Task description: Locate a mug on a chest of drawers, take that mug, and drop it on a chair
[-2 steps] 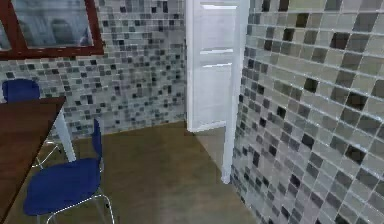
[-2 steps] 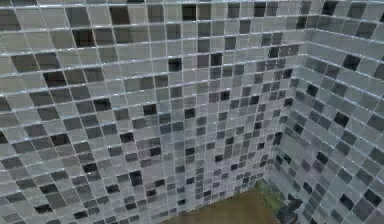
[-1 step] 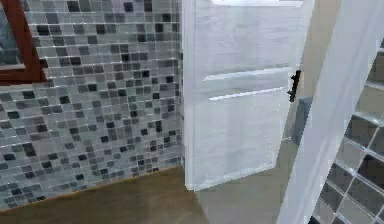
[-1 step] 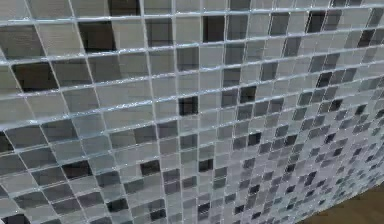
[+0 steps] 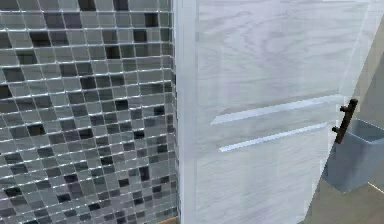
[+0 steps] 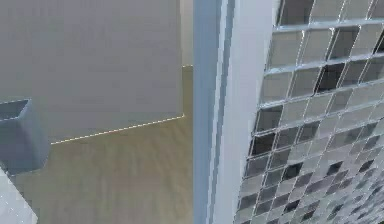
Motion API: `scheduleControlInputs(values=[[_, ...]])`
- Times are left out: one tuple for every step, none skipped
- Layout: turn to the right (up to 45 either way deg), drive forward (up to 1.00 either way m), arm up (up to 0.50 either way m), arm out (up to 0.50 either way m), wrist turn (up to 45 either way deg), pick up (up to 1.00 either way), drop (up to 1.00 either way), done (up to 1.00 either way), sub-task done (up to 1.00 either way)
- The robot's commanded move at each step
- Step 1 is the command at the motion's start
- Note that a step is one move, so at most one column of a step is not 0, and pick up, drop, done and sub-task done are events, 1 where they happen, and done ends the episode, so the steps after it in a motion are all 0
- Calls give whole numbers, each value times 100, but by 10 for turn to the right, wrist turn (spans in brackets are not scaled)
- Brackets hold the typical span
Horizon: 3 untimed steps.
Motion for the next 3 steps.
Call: scheduleControlInputs(values=[[270, 0, 0, 0, 0, 0, 0, 0, 0], [0, 20, 0, 0, 0, 0, 0, 0, 0], [390, 0, 0, 0, 0, 0, 0, 0, 0]])
